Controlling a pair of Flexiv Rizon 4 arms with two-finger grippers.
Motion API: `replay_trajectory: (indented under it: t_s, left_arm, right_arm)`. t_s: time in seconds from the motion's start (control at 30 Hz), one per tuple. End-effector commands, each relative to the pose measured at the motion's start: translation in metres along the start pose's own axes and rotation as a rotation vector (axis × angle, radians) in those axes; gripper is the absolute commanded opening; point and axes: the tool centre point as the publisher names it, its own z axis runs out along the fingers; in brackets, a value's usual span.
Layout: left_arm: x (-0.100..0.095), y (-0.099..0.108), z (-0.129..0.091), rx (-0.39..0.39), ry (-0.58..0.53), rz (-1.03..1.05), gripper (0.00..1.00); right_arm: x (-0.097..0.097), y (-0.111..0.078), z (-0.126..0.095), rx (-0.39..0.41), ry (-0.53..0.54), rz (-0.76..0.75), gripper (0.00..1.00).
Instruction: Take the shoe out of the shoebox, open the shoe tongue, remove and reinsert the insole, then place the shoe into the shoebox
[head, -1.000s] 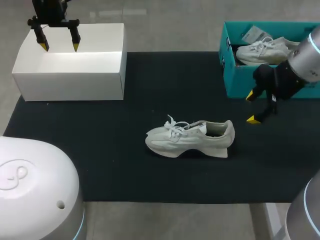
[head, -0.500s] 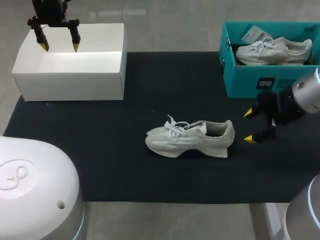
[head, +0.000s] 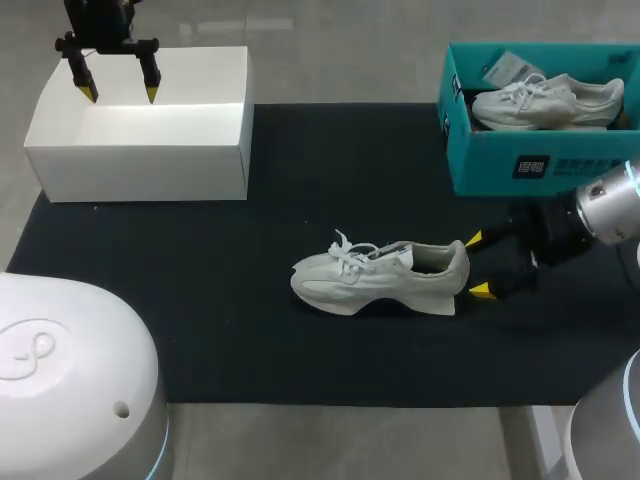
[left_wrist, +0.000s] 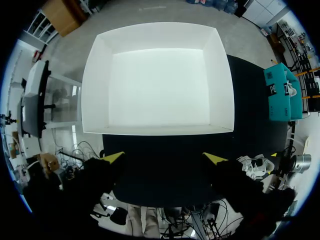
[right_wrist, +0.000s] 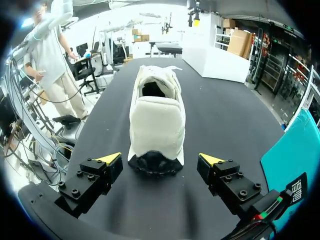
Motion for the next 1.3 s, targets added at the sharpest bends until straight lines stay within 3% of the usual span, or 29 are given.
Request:
replay_trajectory:
  t_s: [0.03, 0.4, 0.67, 0.7, 0.73, 1.3]
  left_arm:
    - [0.0, 0.0, 0.0, 0.0, 0.0, 0.0, 1.0]
    - [0.0, 0.0, 0.0, 0.0, 0.0, 0.0, 1.0]
    - [0.0, 0.0, 0.0, 0.0, 0.0, 0.0, 1.0]
    - [0.0, 0.0, 0.0, 0.0, 0.0, 0.0, 1.0]
    - [0.0, 0.0, 0.0, 0.0, 0.0, 0.0, 1.0]
    - [0.0, 0.0, 0.0, 0.0, 0.0, 0.0, 1.0]
  right_arm:
    - [-0.005, 0.004, 0.019, -0.019, 0.009, -0.003, 1.0]
    - [0.001, 0.019, 0.051, -0.077, 0.047, -0.014, 1.0]
    - [-0.002, 0.008, 0.07, -0.077, 0.048, 0.026, 1.0]
    - [-0.003, 0.006, 0.072, -0.07, 0.051, 0.032, 0.11]
    - [-0.002, 0.005, 0.072, -0.071, 0.055, 0.033, 0.0]
    - [-0.002, 0.005, 0.072, -0.071, 0.055, 0.033, 0.0]
